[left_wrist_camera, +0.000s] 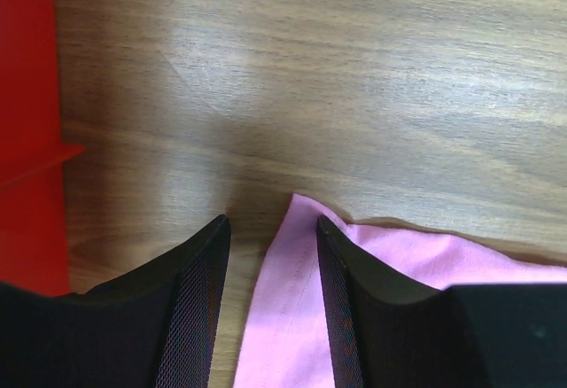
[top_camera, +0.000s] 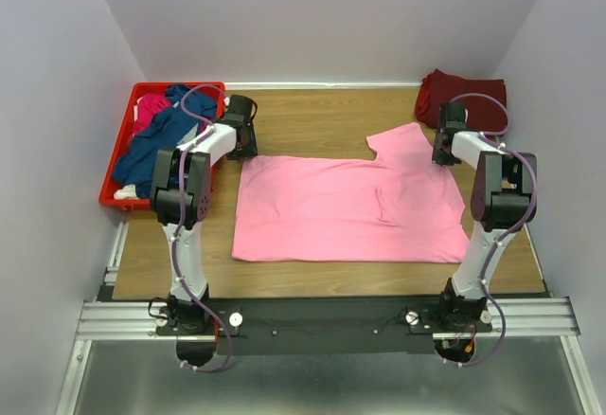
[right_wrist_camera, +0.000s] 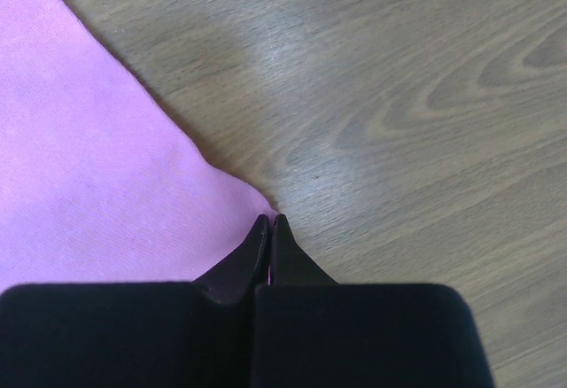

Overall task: Fold and stack the t-shirts
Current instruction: Fold the tshirt

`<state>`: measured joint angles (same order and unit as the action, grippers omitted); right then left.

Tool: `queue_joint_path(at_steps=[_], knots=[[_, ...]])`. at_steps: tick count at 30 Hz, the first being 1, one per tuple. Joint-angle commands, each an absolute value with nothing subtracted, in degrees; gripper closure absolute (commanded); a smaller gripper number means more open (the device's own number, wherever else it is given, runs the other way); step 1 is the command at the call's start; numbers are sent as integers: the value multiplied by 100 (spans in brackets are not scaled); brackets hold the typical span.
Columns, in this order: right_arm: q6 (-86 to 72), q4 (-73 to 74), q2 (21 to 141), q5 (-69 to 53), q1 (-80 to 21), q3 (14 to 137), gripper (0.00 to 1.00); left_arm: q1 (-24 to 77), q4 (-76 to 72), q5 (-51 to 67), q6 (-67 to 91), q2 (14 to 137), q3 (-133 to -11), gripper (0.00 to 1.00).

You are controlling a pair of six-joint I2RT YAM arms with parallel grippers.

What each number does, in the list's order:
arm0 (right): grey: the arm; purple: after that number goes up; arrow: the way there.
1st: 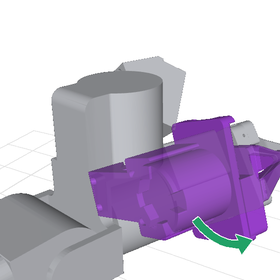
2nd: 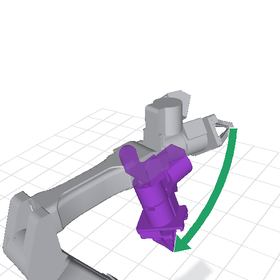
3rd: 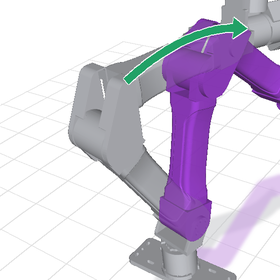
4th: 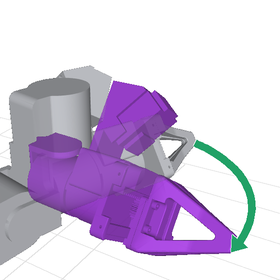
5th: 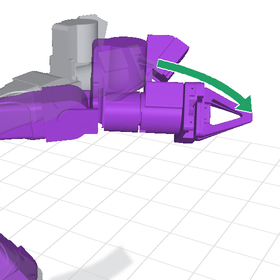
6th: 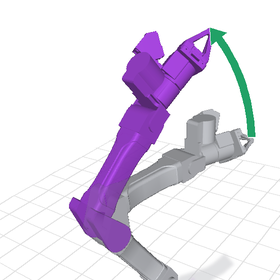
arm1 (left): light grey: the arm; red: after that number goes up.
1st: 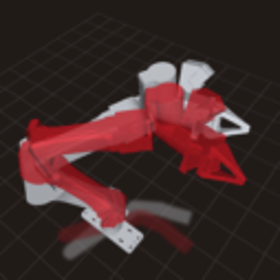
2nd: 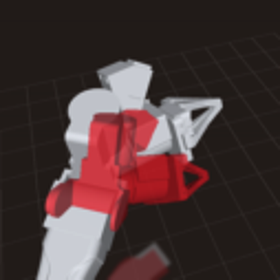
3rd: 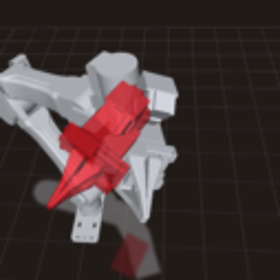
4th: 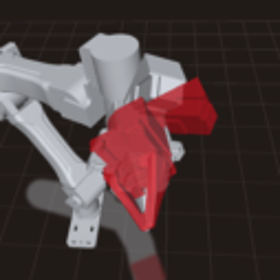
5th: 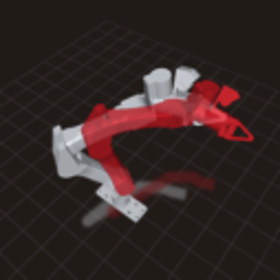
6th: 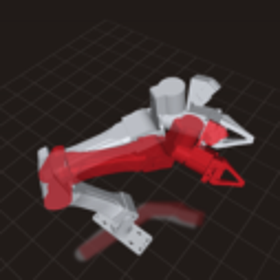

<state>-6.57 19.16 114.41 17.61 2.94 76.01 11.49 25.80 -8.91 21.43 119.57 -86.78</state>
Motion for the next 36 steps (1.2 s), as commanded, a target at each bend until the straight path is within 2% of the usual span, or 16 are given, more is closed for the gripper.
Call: queue_joint_path(at_steps=[1, 2, 3, 7, 11, 25, 36], knots=[[-756, 2074, 11812, 1828, 316, 7479, 99, 1178, 2759, -800, 2066, 12111, -8684, 53], [-756, 2066, 11821, 1819, 316, 7488, 99, 1186, 2760, -809, 2065, 12129, -8649, 59], [-756, 2065, 11821, 1811, 316, 7488, 99, 1187, 2777, -817, 2074, 12164, -8640, 60], [-773, 2065, 11812, 1758, 316, 7523, 99, 1187, 2839, -774, 2074, 12287, -8596, 83], [-809, 2065, 11821, 1679, 316, 7541, 99, 1187, 2848, -791, 2074, 12322, -8613, 100], [-1133, 2074, 11400, 1196, 395, 7936, 99, 1143, 2672, -1187, 2013, 11514, -9140, 100], [-1564, 2065, 10706, 651, 729, 7665, 99, 1125, 2444, -1178, 2083, 10688, -8430, 100]])
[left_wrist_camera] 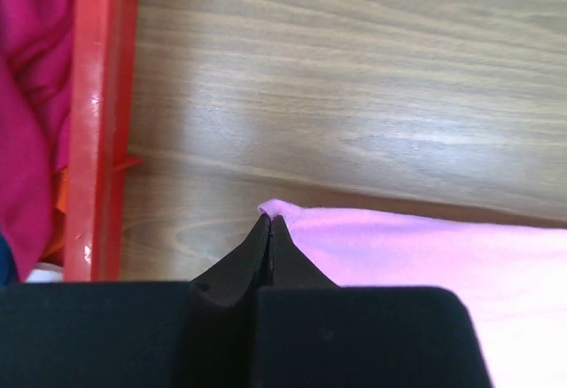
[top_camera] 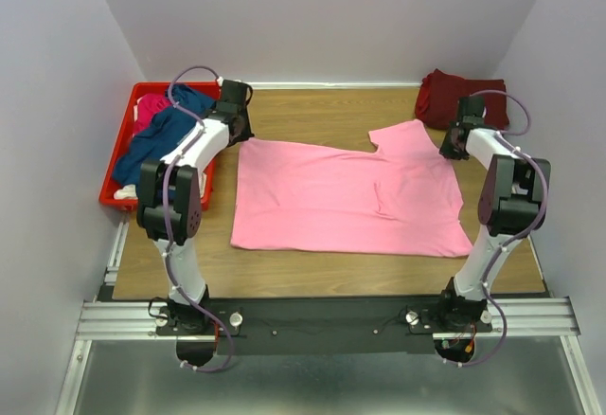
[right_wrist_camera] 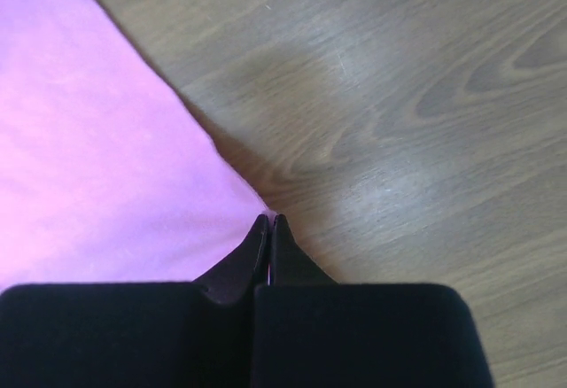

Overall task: Fold and stack the t-shirts
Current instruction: Fold the tshirt

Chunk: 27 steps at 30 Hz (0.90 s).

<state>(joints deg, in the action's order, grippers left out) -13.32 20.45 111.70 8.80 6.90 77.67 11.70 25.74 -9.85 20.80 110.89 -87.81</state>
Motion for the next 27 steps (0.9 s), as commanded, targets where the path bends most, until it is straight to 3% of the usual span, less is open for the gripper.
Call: queue_joint_path(at_steps=[1, 27], knots=[[-1599, 2065, 10644, 642, 738, 7621, 99, 1125, 2382, -1169, 2092, 10557, -8350, 100], [-2584, 2065, 9044, 1318, 1160, 5933, 99, 1002, 2127, -1204, 2206, 9220, -6381, 100]])
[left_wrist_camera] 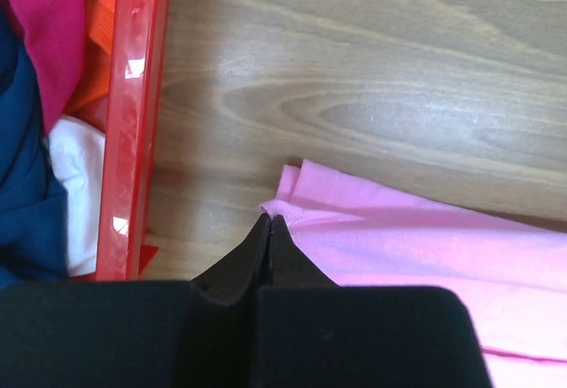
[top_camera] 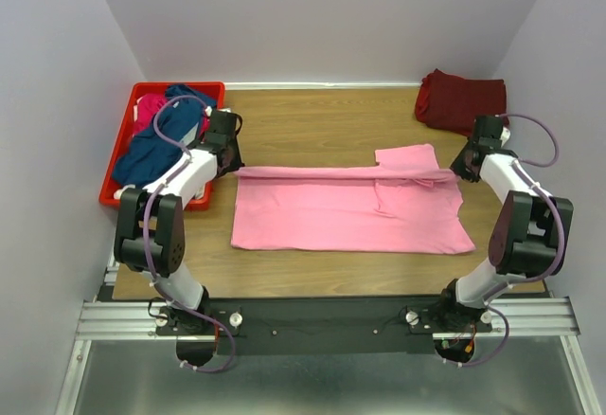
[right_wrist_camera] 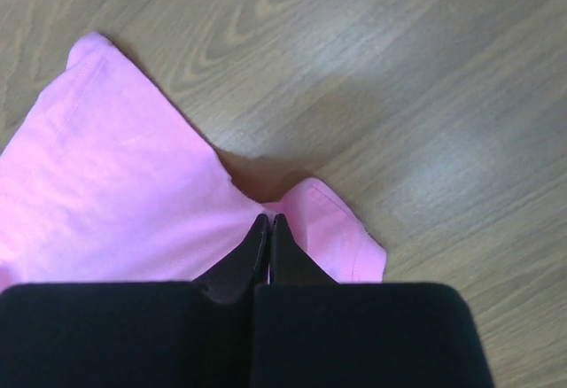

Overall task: Fold and stack the t-shirts
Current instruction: Fold the tshirt

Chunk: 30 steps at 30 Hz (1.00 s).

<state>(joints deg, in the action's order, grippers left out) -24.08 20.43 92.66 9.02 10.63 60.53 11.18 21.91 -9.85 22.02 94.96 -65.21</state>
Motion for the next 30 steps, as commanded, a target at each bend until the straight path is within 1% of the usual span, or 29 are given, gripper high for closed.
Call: queue_joint_path(at_steps=[1, 11, 18, 20, 25, 26, 27, 28, 29, 30], knots=[[-2619, 2065, 9027, 1388, 1160, 5854, 99, 1002, 2127, -1213, 2206, 9168, -6346, 100], [-2874, 2013, 8886, 1767, 1178, 5379, 99, 984, 2074, -923, 2294, 8982, -5705, 100], [-2980, 1916, 9167, 1670, 1178, 5150, 99, 993, 1987, -580, 2364, 9360, -5450, 100], [-2979, 1899, 9228, 1591, 1169, 5142, 97, 993, 1969, -484, 2373, 9483, -5458, 100], [-2892, 1890, 9203, 1380, 1178, 5159, 87, 993, 1925, -404, 2355, 9562, -5502, 99], [-2874, 1907, 9176, 1362, 1169, 5185, 80, 984, 1925, -404, 2347, 9554, -5502, 94], [-2857, 1907, 9141, 1345, 1169, 5194, 75, 993, 1951, -404, 2338, 9554, -5528, 87], [-2830, 1916, 9088, 1319, 1169, 5212, 70, 993, 1960, -387, 2338, 9536, -5537, 75], [-2760, 1942, 8949, 1266, 1169, 5273, 60, 993, 1995, -378, 2338, 9484, -5555, 55], [-2751, 1968, 8878, 1248, 1169, 5273, 56, 1002, 2013, -352, 2338, 9449, -5555, 51]])
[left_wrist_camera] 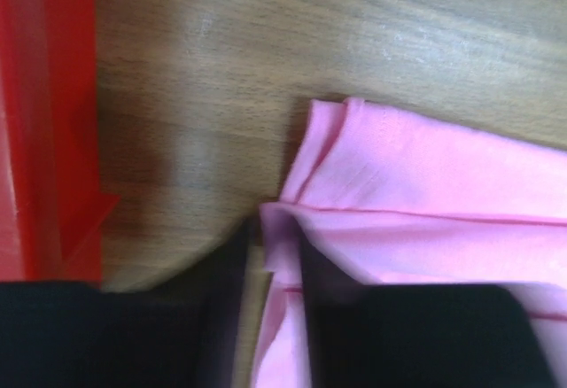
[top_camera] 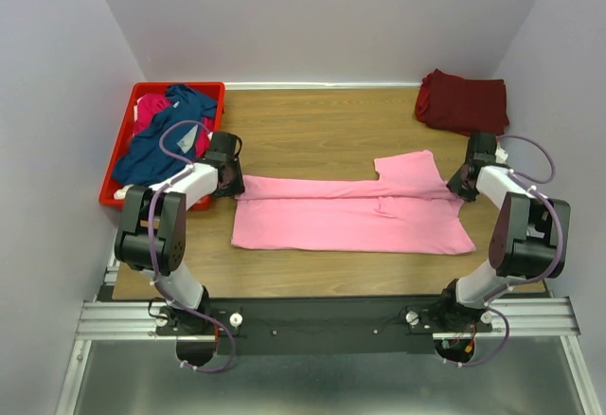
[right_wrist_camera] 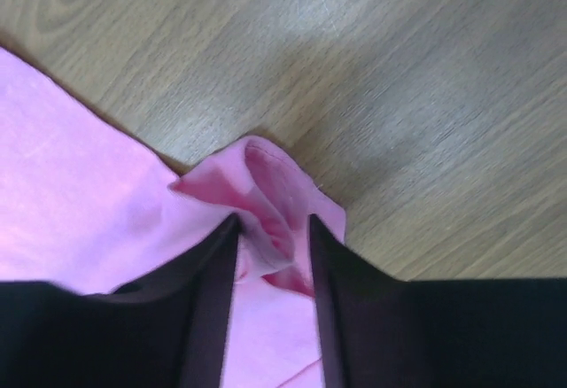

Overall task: Fold and stack the t-shirts
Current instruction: Fold the tshirt

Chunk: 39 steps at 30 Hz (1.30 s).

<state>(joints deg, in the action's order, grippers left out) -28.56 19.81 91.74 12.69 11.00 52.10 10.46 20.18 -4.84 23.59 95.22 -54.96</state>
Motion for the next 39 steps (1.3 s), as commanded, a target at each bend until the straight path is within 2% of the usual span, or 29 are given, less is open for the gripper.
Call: queue_joint_path(at_steps=[1, 2, 6, 14, 22, 32, 35, 38, 39], knots=[[-2716, 1986, 8781, 1187, 1169, 5360, 52, 1002, 2030, -334, 2347, 9335, -5555, 45], [-2681, 2030, 8667, 1143, 1160, 5448, 47, 1002, 2065, -334, 2347, 9282, -5555, 32], [-2418, 2074, 8622, 625, 1108, 5879, 44, 993, 2144, -360, 2373, 8939, -5581, 26], [-1881, 2065, 9509, 35, 317, 6836, 45, 1107, 2285, -492, 2426, 8315, -5678, 25], [-1810, 2057, 10871, -202, -254, 7751, 51, 1388, 2311, -571, 2558, 7954, -5678, 25], [-1767, 2074, 11909, -26, -519, 8025, 52, 1573, 2364, -642, 2716, 7778, -5432, 25], [-1767, 2074, 12023, 193, -536, 7954, 60, 1617, 2364, -650, 2768, 7778, -5397, 25], [-1775, 2109, 12041, 351, -536, 7805, 78, 1661, 2364, -677, 2804, 7787, -5396, 25], [-1784, 2118, 12041, 378, -545, 7752, 90, 1670, 2364, -677, 2812, 7787, -5405, 25]])
